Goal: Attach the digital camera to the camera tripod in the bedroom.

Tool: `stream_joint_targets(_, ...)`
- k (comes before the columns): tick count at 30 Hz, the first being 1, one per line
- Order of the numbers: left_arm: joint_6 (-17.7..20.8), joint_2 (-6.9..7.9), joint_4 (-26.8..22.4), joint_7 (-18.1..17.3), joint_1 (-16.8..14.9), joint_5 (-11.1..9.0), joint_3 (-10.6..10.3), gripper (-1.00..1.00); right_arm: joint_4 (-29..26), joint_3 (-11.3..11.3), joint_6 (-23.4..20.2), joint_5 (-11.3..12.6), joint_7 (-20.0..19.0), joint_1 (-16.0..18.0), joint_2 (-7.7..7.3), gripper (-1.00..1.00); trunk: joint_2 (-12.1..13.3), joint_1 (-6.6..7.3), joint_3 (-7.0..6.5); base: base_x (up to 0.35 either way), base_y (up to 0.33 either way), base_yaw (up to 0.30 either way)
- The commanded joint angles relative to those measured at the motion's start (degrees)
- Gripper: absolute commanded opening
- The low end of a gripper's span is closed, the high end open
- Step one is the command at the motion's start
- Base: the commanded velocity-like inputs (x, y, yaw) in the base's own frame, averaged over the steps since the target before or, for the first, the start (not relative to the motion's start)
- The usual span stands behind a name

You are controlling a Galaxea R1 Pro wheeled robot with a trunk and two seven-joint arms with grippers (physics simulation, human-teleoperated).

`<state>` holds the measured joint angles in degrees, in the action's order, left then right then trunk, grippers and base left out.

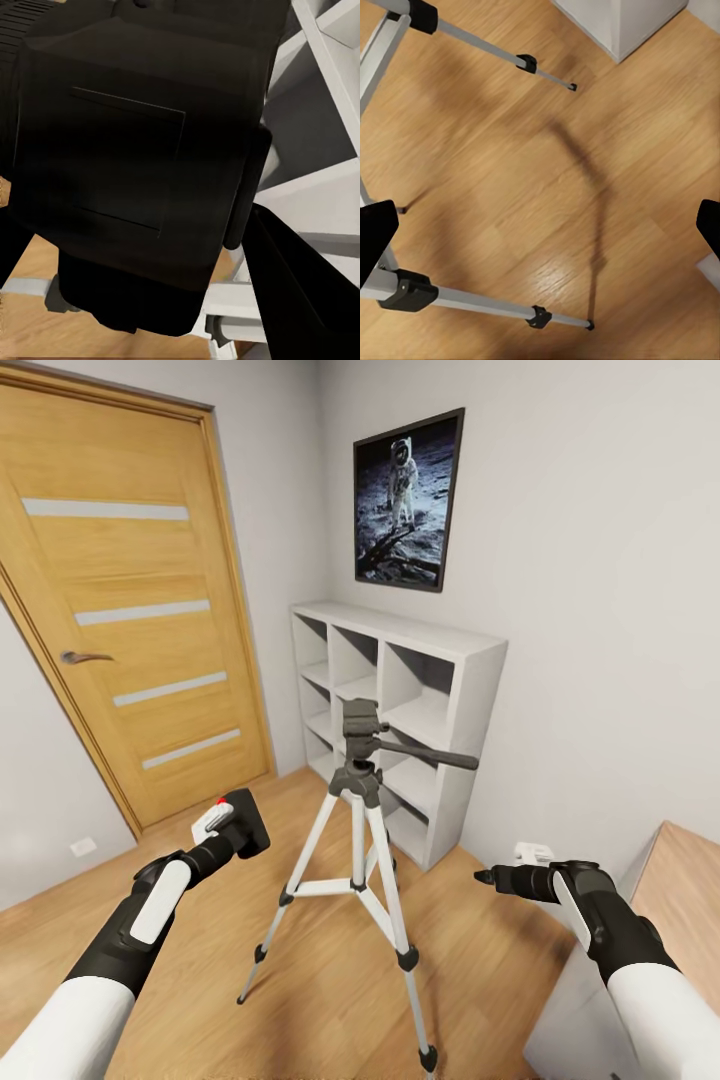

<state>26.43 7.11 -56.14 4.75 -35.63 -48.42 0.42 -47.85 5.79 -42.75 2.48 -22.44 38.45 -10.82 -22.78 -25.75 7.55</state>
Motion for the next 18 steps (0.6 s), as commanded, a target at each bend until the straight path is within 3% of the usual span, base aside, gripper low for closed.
stream_joint_targets(1,0.29,0.0,-0.06,0.34,-0.04,-0.61,0.02,-1.0,-0.05,0.1,-0.35,0.25,-0.09,0.05,0.01,1.0,-0.14,-0.03,0.22,0.0,0.0,0.0)
stream_joint_targets(18,0.29,0.01,0.13,0.34,-0.05,-0.62,0.02,-1.0,-0.05,0.1,-0.33,0.33,-0.22,0.05,0.01,1.0,-0.14,-0.03,1.76,0.0,0.0,0.0)
